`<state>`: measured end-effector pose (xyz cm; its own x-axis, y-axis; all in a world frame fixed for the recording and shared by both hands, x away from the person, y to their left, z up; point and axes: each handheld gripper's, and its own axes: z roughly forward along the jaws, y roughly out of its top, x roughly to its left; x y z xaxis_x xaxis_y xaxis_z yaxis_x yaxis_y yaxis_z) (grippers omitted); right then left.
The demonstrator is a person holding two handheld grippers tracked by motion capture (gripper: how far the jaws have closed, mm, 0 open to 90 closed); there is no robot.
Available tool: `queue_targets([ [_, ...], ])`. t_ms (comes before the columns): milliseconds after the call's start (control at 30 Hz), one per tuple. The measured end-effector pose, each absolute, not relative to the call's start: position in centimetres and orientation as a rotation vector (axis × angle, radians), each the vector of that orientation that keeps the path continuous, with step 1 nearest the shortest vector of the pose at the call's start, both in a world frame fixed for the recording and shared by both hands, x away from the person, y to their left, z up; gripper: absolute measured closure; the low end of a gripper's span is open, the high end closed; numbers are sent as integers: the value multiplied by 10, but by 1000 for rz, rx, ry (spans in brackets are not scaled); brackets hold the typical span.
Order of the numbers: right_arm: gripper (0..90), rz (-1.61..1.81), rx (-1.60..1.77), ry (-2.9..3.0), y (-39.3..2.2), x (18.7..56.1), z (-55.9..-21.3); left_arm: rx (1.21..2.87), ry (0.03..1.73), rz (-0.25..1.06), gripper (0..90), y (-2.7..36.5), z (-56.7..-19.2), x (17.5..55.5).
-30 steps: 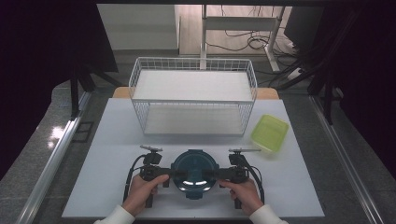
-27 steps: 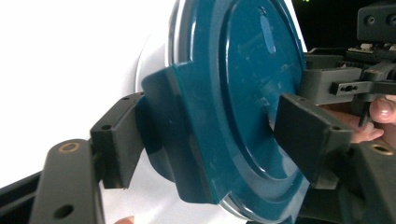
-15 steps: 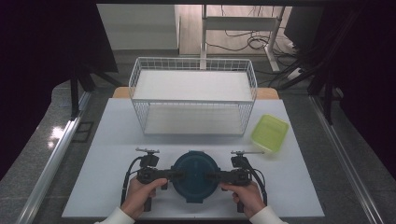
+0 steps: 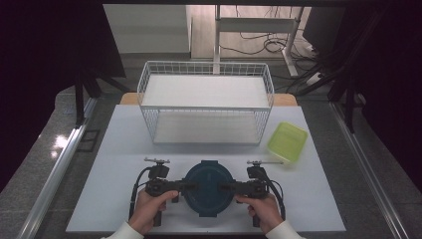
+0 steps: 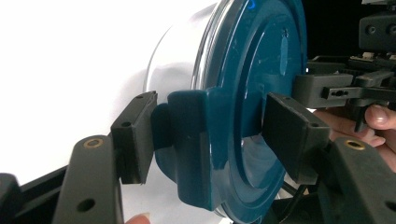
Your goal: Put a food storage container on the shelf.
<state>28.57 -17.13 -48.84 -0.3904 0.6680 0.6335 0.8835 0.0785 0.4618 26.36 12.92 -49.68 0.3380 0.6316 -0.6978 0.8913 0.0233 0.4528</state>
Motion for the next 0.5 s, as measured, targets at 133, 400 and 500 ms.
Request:
queue_targets([
  [133, 321, -1213, -1558, -2105, -171, 286, -488, 1699, 1372, -352, 377, 129, -495, 264],
  [400, 321, -1226, -1557, -2118, -171, 286, -486, 1699, 1362, -353, 387, 130, -494, 264],
  [500, 321, -1232, -1558, -2120, -171, 286, -485, 1700, 1356, -349, 390, 130, -494, 264],
])
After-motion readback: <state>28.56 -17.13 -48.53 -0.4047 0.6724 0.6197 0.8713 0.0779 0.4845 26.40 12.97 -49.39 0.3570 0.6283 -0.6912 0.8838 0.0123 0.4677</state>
